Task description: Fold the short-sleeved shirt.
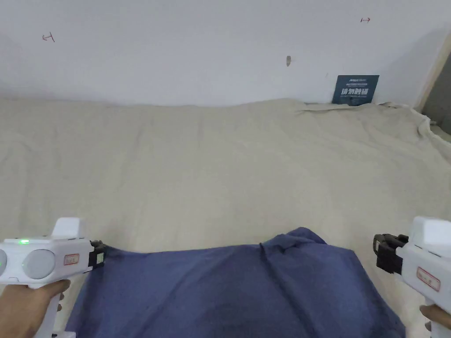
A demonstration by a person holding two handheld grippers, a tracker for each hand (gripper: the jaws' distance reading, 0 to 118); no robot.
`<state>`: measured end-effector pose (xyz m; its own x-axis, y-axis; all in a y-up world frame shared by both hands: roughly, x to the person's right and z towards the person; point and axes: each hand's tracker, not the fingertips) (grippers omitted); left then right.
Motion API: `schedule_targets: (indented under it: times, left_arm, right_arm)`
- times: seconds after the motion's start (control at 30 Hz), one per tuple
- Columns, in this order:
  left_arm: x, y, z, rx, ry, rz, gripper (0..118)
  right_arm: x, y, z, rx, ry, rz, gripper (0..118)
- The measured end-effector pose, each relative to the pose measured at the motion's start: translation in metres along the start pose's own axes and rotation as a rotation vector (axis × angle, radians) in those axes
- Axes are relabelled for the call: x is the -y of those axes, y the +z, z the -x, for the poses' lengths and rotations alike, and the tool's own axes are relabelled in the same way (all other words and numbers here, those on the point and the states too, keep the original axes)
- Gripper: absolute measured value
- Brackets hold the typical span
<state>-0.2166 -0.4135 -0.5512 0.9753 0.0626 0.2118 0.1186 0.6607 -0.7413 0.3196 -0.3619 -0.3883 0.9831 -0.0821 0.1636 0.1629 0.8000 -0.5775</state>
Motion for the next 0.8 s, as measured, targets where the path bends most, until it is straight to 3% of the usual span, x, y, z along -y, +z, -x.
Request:
schedule_targets:
  times: [0.07, 0.1, 0.13, 0.2, 0.23, 0.3, 0.37, 0.5, 0.57, 0.7, 0.73, 0.77, 0.8]
  left_arm:
    - [-0.001, 0.012, 0.000, 0.012, 0.000, -0.017, 0]
    - [-0.002, 0.018, -0.003, 0.020, -0.003, -0.024, 0]
    - [-0.002, 0.022, -0.003, 0.023, -0.008, -0.030, 0]
    - [-0.002, 0.027, -0.003, 0.022, -0.015, -0.037, 0]
    - [-0.003, 0.028, -0.003, 0.025, -0.014, -0.039, 0]
    - [-0.002, 0.031, -0.001, 0.032, -0.007, -0.047, 0]
    - [-0.001, 0.035, -0.005, 0.036, -0.005, -0.048, 0]
    - [0.001, 0.036, -0.007, 0.041, -0.004, -0.043, 0]
    - [0.002, 0.036, -0.008, 0.042, -0.005, -0.039, 0]
    - [0.004, 0.035, -0.008, 0.045, 0.012, -0.036, 0]
    - [0.005, 0.035, -0.009, 0.044, 0.015, -0.035, 0]
    - [0.006, 0.035, -0.008, 0.043, 0.018, -0.034, 0]
    - [0.007, 0.035, -0.008, 0.042, 0.021, -0.032, 0]
  right_arm:
    - [-0.011, -0.027, -0.001, -0.015, 0.004, 0.044, 17]
    - [-0.016, -0.041, -0.001, -0.017, 0.002, 0.079, 33]
    - [-0.019, -0.054, 0.000, -0.022, 0.013, 0.111, 63]
    - [-0.021, -0.080, 0.000, -0.033, 0.008, 0.166, 102]
    - [-0.020, -0.092, 0.001, -0.035, 0.007, 0.172, 109]
    - [-0.017, -0.113, 0.000, -0.017, -0.020, 0.237, 109]
    - [-0.011, -0.132, 0.002, 0.010, 0.014, 0.289, 109]
    - [-0.002, -0.154, 0.005, 0.025, 0.012, 0.348, 105]
    - [0.002, -0.157, 0.008, 0.012, 0.027, 0.361, 91]
    - [0.007, -0.154, 0.016, -0.018, 0.044, 0.387, 38]
    - [0.008, -0.153, 0.018, -0.024, 0.057, 0.387, 14]
    - [0.008, -0.149, 0.021, -0.020, 0.072, 0.377, 5]
    - [0.008, -0.145, 0.022, -0.013, 0.078, 0.366, 5]
